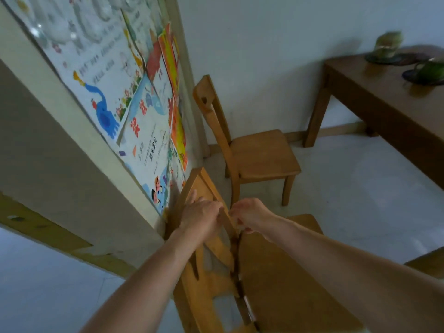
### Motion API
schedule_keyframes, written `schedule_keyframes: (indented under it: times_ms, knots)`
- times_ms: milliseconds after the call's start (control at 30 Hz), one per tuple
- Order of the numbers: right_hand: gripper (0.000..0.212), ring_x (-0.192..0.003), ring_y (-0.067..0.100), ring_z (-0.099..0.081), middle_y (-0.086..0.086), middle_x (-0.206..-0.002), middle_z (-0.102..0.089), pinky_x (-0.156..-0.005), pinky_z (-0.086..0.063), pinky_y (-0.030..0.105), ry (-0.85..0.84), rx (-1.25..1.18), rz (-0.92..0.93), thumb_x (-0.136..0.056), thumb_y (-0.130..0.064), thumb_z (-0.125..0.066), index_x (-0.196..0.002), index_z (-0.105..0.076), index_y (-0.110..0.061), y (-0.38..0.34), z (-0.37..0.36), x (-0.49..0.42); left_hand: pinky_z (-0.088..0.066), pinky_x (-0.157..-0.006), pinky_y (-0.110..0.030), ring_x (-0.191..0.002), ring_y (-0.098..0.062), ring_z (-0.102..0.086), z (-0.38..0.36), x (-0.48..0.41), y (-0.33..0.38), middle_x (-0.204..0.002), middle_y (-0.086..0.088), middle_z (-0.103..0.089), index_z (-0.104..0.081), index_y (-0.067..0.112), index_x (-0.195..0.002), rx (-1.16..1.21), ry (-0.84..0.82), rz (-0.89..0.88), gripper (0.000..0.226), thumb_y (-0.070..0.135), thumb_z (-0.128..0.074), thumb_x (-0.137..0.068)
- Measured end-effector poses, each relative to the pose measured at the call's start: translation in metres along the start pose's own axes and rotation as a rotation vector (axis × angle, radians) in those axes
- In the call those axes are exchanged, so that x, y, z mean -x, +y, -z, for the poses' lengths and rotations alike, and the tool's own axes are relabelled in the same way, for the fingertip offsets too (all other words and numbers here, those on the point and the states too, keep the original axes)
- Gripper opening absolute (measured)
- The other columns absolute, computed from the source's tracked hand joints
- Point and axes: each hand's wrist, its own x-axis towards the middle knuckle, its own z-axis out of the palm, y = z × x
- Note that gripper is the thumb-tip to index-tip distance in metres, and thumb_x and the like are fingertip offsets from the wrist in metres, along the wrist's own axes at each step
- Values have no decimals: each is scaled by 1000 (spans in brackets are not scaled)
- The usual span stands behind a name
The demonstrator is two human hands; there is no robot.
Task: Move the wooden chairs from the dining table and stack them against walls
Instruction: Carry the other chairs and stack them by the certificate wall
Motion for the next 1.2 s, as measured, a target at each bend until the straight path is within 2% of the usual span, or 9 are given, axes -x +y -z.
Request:
schedule_keyframes:
  times_ms: [200, 400, 567, 633, 767, 900, 1033, 1100, 1200]
  knots:
    - [14, -56, 14, -54, 1, -66, -58, -47, -46, 24, 12, 11, -59, -86, -22, -65, -72, -66, -21, -24, 70, -97, -20, -116, -44, -112, -19, -56, 26, -112, 15, -109, 5, -70, -63, 33, -116, 167, 45, 37, 26, 35, -45, -97]
    - [9, -55, 13, -55, 1, -71, -58, -47, -47, 23, -40, 2, -14, -92, -21, -60, -84, -60, -16, -41, 120, -163, -35, -110, -46, -114, -18, -59, 40, -193, 11, -123, 1, -67, -61, 22, -127, 423, 14, 139, 34, 29, -48, -96]
    - [4, -57, 13, -54, 3, -77, -60, -53, -46, 26, -81, 62, -14, -94, -17, -55, -93, -58, -15, -48, 143, -218, -44, -85, -24, -109, -12, -59, 32, -246, -15, -125, 2, -65, -60, 23, -128, 512, 15, 204, 34, 29, -53, -96]
    - [8, -57, 14, -53, 4, -75, -59, -54, -46, 27, -80, 84, -31, -95, -16, -54, -87, -57, -15, -51, 142, -240, -43, -87, -24, -114, -14, -57, 32, -268, -30, -130, 0, -62, -57, 23, -131, 549, 22, 244, 36, 27, -55, -95]
    - [18, -54, 12, -51, 0, -68, -55, -48, -44, 23, -55, 83, -51, -94, -16, -55, -76, -54, -17, -52, 128, -287, -38, -99, -33, -134, -26, -41, 38, -320, -56, -149, -7, -38, -31, 21, -149, 644, 153, 330, 67, 25, -62, -90]
    - [8, -59, 12, -46, 0, -73, -48, -44, -41, 19, 16, 64, -31, -95, -10, -53, -100, -59, -8, -65, 111, -332, -41, -94, -36, -140, -32, -32, 46, -368, -76, -159, -9, -15, -2, 24, -155, 774, 254, 419, 90, 24, -63, -90]
    - [5, -65, 7, -58, -6, -75, -59, -48, -45, 17, 60, 4, 132, -84, -15, -62, -84, -59, -18, -102, 111, -370, -38, -82, -28, -136, -33, -38, 54, -410, -91, -159, -13, -15, 3, 19, -156, 824, 344, 478, 93, 27, -64, -91]
    - [24, -77, 12, -63, -4, -84, -63, -58, -50, 22, 67, -19, 192, -80, -19, -69, -103, -62, -18, -120, 107, -389, -40, -84, -30, -134, -33, -41, 56, -427, -101, -156, -15, -20, -3, 16, -156, 799, 340, 491, 87, 33, -61, -93]
    - [66, -117, 28, -57, 10, -125, -60, -95, -52, 45, 31, 62, 211, -76, -24, -76, -135, -48, -15, -139, 95, -417, -40, -99, -38, -137, -34, -38, 54, -445, -113, -157, -15, -26, -4, 13, -156, 840, 299, 539, 80, 41, -51, -97]
